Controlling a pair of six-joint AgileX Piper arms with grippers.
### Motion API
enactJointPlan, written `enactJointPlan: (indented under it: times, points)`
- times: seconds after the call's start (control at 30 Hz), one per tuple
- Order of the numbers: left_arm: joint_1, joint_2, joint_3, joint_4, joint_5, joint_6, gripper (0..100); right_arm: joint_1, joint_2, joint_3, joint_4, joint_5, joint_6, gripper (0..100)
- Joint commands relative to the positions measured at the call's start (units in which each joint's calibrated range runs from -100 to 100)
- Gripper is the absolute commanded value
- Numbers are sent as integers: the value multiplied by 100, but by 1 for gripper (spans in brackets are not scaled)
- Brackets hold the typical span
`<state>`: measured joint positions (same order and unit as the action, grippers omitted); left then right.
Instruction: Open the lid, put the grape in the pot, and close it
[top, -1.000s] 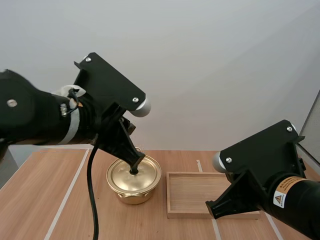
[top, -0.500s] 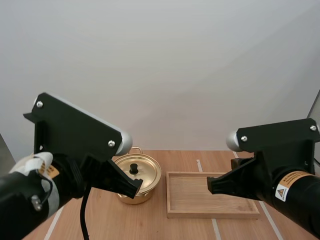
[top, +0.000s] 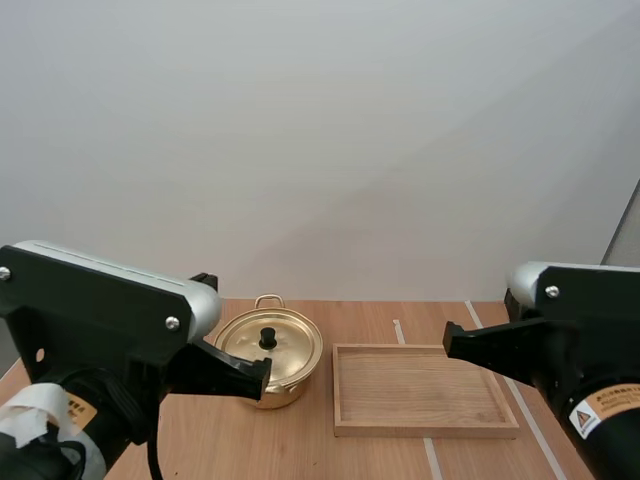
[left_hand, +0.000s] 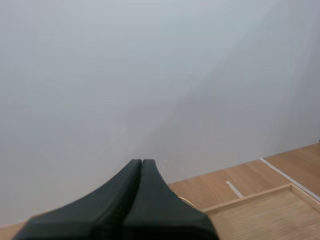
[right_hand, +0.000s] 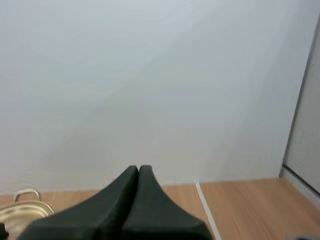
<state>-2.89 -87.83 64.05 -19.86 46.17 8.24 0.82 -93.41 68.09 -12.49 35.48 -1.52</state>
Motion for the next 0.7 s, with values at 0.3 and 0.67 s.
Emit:
enactJointPlan:
  times: [0.3,0.67]
  points:
    - [-7,-42,39,600,-151,-28,0,-25,-382,1216,-27,-1946,8,0]
    - [173,-127,906,600,-1543,-518,0,-25,-382,2370,115,-2169,44,0]
